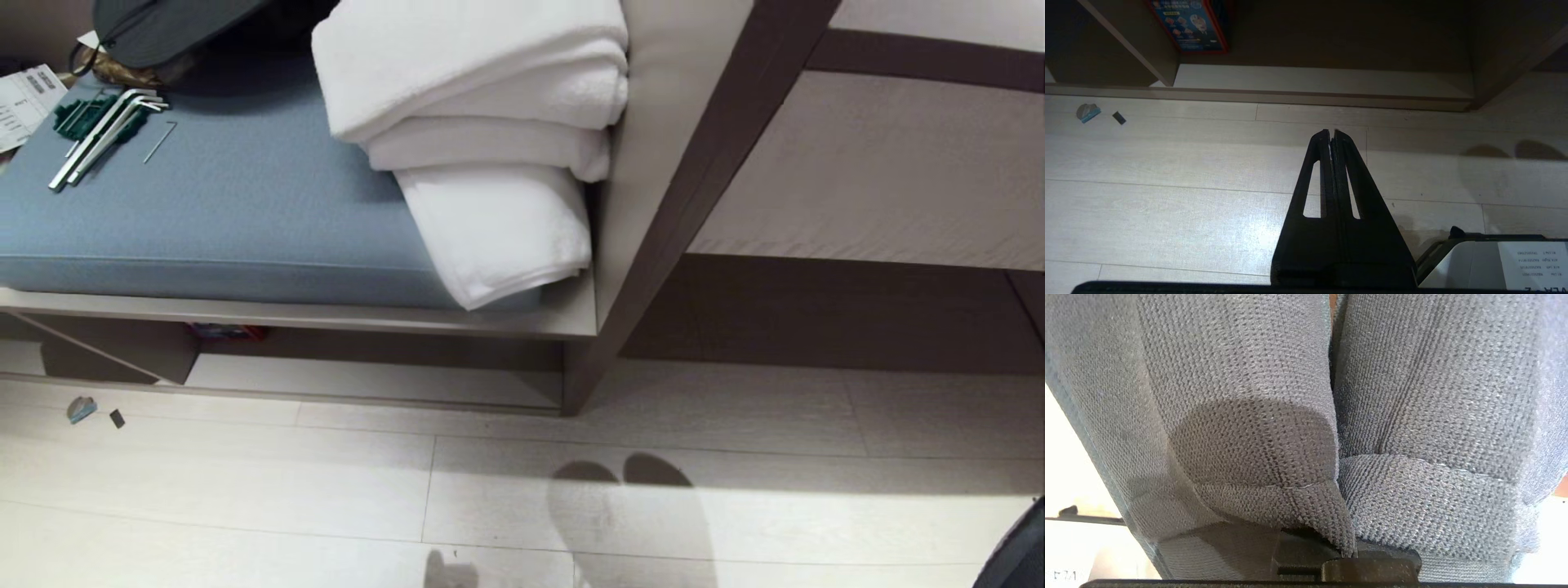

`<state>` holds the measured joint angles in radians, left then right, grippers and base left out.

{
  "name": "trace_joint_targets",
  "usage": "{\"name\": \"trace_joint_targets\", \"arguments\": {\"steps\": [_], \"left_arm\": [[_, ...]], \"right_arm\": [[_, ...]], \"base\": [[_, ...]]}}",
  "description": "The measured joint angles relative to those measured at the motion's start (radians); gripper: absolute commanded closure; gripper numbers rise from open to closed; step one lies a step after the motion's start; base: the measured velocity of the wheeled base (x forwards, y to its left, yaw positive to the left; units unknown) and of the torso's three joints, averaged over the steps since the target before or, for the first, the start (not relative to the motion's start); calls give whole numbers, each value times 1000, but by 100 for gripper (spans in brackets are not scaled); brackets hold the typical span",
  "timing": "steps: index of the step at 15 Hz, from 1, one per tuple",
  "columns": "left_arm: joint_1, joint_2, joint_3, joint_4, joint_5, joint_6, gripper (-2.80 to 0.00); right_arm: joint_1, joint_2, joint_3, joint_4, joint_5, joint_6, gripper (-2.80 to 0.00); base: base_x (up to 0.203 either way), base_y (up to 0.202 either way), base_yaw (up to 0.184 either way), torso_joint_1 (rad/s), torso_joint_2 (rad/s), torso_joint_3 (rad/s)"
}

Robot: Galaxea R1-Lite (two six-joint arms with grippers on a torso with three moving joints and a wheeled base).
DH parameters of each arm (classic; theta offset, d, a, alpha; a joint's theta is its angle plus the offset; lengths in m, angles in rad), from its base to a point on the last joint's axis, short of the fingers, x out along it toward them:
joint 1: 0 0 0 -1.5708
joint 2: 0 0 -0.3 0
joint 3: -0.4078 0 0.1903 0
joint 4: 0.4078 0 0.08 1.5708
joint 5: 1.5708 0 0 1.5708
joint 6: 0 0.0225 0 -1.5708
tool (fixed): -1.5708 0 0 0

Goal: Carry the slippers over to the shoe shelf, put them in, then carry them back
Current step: Place the slippers into the shoe cabinet

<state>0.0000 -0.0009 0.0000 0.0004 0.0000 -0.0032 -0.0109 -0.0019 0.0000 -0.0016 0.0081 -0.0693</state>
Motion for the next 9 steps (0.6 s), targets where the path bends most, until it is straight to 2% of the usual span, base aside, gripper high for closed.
{"name": "trace_joint_targets", "arguments": {"steps": [9], "left_arm": [[0,0,0,0,0,0,0]], "right_arm": [[0,0,0,0,0,-2,0]], "base": [[0,0,0,2,1,201]]}}
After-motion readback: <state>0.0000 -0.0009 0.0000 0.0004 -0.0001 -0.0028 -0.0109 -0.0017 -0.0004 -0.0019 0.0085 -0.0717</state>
